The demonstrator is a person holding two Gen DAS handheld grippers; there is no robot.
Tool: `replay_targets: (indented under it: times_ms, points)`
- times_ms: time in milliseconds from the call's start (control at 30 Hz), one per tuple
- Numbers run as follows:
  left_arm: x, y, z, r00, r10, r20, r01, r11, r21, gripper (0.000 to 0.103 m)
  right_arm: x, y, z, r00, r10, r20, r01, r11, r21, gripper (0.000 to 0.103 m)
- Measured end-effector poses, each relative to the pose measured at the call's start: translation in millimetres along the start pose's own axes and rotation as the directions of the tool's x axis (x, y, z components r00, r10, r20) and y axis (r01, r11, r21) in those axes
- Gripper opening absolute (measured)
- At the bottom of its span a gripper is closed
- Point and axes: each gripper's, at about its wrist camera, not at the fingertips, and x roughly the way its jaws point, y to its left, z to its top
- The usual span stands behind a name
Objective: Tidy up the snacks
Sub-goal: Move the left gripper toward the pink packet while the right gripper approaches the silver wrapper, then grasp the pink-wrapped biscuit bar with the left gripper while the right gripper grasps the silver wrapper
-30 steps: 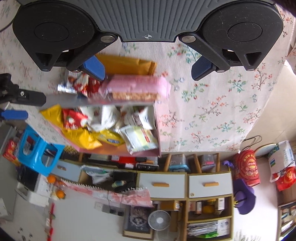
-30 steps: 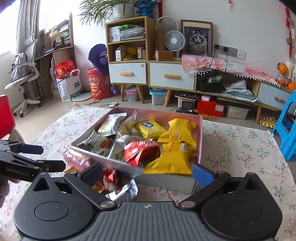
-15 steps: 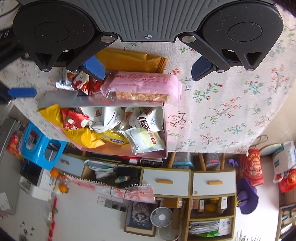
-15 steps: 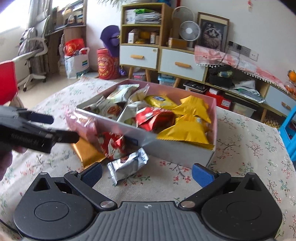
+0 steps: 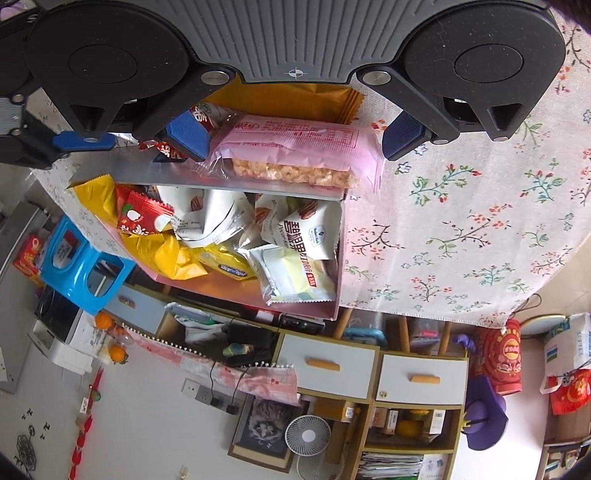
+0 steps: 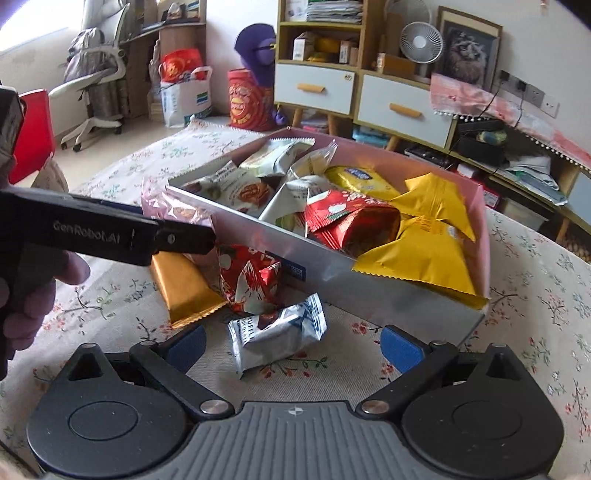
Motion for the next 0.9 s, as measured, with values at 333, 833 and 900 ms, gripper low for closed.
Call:
replay_targets:
  times_ms: [333,833,900]
  points:
    - [1.8,-14.0,-4.3,0.999,-0.026,-0.022,0.027,0.999,0.024,0.101,1.3,-3.2,0.9,1.0,0.005,0.012,-0.005,1.0,-0.01,0.069]
    - [1.5,-17.0,-7.6,0.999,-0.02,-0.027,0.02,1.0,0.008,0.102,-13.7,5.3,1.1,0.999,0.022,0.045,-0.02,0.999,-0.046,0.026]
    - [2.7,-19.5,-6.5,0.999,-0.017,-0.027,0.017,1.0,0.006,0.102,-15.5,5.3,0.5,0.998,0.03,0.046,-0.028,0.998,-0.048,0.024]
